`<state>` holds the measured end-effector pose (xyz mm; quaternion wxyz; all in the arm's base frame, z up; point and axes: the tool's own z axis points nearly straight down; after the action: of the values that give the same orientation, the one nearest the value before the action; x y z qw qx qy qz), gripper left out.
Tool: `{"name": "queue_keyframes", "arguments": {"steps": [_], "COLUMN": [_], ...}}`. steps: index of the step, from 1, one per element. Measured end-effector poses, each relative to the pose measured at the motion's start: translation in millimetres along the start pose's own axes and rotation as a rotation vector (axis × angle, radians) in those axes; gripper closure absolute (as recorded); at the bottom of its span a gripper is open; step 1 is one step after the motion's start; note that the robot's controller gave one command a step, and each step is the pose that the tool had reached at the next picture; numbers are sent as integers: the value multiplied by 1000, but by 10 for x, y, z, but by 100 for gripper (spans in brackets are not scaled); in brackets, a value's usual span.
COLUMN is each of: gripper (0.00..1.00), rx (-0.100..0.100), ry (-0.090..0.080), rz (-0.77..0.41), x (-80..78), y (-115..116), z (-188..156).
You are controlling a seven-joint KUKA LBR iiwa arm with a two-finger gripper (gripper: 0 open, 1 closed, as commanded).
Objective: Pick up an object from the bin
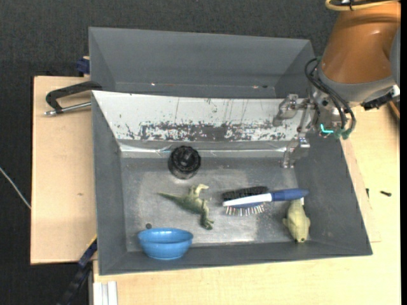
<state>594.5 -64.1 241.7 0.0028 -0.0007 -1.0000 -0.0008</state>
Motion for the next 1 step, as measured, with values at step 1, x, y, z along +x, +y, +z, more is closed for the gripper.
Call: {"name": "queue_keyframes", "arguments": {"steps": [1], "gripper": [0], "rx": [0], "ry": [0], "rz": [-301], "x": [380], "y": [244], "z": [1211]}}
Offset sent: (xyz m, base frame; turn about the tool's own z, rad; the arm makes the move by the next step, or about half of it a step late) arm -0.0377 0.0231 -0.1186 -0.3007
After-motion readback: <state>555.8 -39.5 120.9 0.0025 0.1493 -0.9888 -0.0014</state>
